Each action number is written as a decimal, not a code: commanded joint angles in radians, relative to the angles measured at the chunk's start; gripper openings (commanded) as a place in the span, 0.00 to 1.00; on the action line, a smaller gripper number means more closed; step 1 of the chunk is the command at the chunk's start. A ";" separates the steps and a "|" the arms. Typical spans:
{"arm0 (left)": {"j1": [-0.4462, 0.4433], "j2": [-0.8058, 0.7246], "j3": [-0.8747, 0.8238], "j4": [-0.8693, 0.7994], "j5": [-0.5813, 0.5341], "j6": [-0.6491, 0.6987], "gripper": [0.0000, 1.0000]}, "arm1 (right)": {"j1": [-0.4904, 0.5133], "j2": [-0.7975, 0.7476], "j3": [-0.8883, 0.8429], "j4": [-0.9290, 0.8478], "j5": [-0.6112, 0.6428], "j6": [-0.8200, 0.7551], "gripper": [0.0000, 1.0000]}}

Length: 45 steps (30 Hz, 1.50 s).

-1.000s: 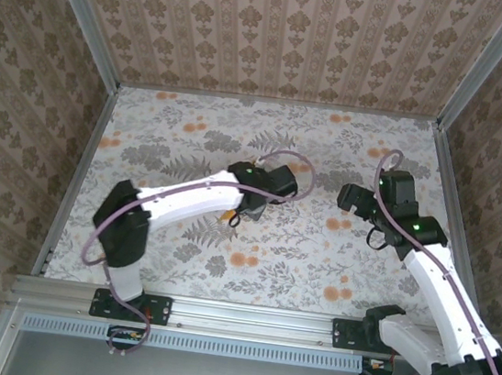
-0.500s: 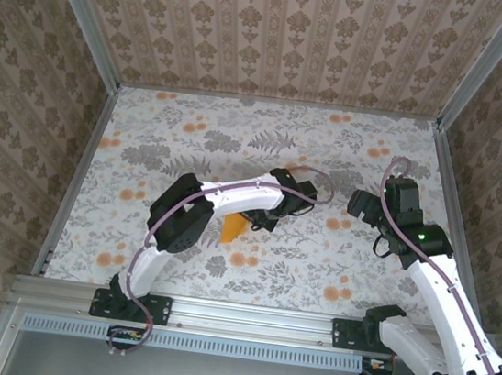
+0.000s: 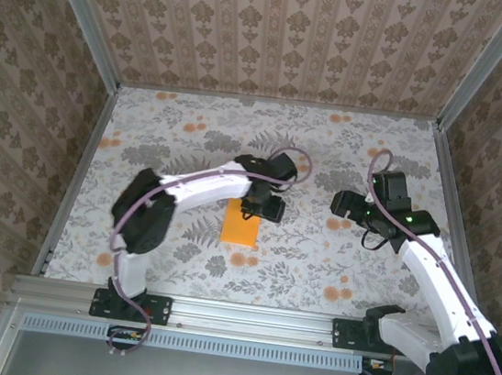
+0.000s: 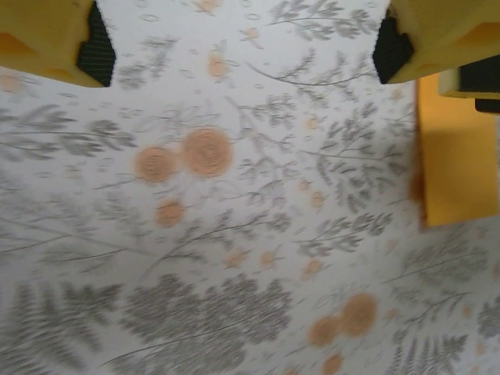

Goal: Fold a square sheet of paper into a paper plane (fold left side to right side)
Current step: Turn over the paper at the center of the table, then third fold the triangle at the center of the table.

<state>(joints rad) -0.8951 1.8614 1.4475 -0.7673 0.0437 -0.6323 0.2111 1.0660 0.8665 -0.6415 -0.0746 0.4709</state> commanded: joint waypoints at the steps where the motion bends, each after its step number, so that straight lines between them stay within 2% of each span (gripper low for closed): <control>1: 0.080 -0.174 -0.132 0.179 0.127 -0.013 0.59 | 0.042 0.057 -0.021 0.125 -0.180 0.043 0.83; 4: 0.166 -0.274 -0.264 0.212 0.156 -0.008 0.62 | 0.112 0.114 -0.024 0.215 -0.199 0.066 0.82; 6: 0.234 -0.319 -0.362 0.264 0.220 -0.013 0.62 | 0.164 0.140 -0.026 0.254 -0.169 0.071 0.83; 9: 0.311 -0.345 -0.475 0.355 0.315 -0.031 0.62 | 0.224 0.170 -0.029 0.288 -0.129 0.074 0.85; 12: 0.344 -0.333 -0.537 0.413 0.358 -0.035 0.62 | 0.259 0.183 -0.038 0.311 -0.109 0.081 0.85; 22: 0.356 -0.234 -0.581 0.500 0.416 -0.043 0.56 | 0.287 0.159 -0.058 0.326 -0.140 0.053 0.86; 26: 0.355 -0.229 -0.587 0.497 0.397 -0.051 0.55 | 0.287 0.130 -0.079 0.314 -0.139 0.025 0.87; 36: 0.364 -0.291 -0.573 0.411 0.313 -0.014 0.60 | 0.290 0.104 -0.111 0.307 -0.143 0.005 0.88; 45: 0.369 -0.231 -0.588 0.494 0.393 -0.019 0.56 | 0.295 0.103 -0.109 0.317 -0.160 -0.006 0.88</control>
<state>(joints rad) -0.5293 1.6135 0.8688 -0.2974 0.4046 -0.6609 0.4965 1.1858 0.7616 -0.3386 -0.2146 0.4904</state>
